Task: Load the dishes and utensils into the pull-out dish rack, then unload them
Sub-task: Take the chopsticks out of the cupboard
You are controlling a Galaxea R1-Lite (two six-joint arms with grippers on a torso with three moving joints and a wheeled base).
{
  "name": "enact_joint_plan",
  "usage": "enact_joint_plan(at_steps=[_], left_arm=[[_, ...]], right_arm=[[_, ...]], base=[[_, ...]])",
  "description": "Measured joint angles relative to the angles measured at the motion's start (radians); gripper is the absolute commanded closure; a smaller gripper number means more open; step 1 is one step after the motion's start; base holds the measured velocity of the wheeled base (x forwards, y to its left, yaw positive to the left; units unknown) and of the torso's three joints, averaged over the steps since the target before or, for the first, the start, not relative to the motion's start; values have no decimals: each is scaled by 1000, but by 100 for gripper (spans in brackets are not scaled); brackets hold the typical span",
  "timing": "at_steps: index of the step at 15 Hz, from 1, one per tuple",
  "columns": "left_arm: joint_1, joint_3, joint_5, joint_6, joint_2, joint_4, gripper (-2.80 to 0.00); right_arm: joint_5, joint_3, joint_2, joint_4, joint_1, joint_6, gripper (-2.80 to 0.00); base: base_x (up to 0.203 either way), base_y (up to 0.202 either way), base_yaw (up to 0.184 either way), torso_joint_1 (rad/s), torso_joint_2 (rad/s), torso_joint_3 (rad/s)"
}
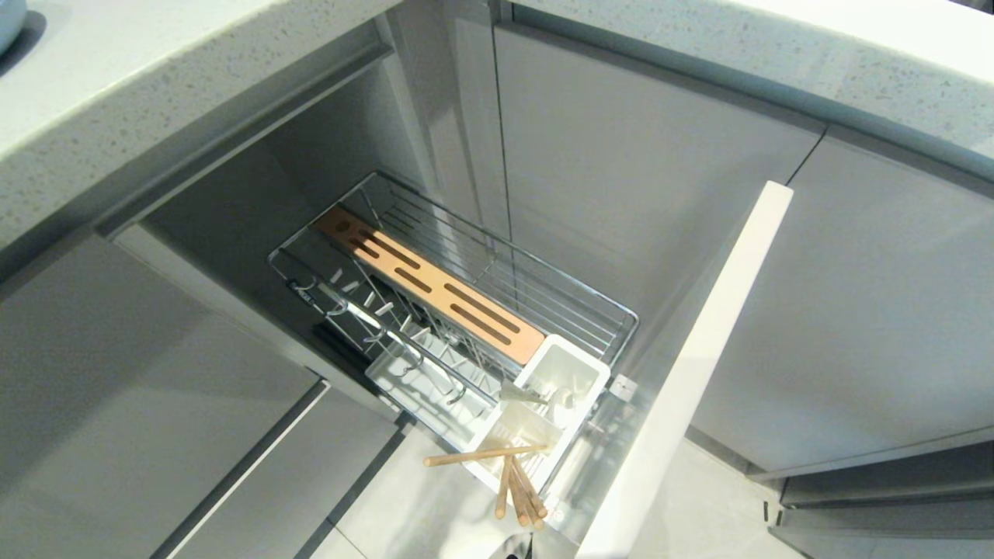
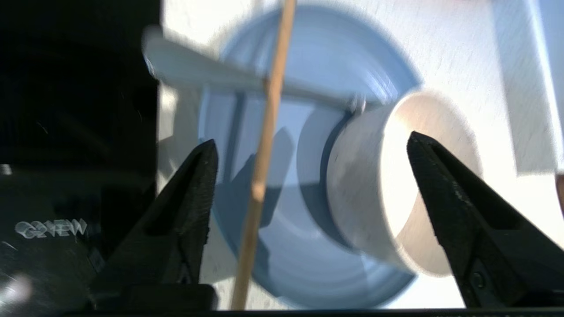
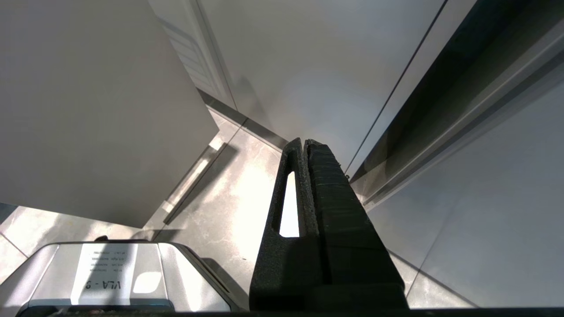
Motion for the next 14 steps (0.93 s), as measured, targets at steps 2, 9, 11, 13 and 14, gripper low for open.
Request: enact_joint_plan(at_steps=[2,9,11,13,14], left_arm=[[1,0,61,1,-7,-41,-280],[-18,-2,206,23,-72,-307,0],[-66,-2,210,25,-100,-341,0],[-154,-3,214,34,-126,-372,0],[-217,-3,222,37,-138,-377,0]], right_arm=[[0,0,0,0,0,0,0],[0,0,0,0,0,0,0],[0,0,0,0,0,0,0],[0,0,0,0,0,0,0],[0,0,0,0,0,0,0]], base=[[0,0,0,0,0,0],[0,0,0,0,0,0],[0,0,0,0,0,0],[0,0,0,0,0,0],[0,0,0,0,0,0]])
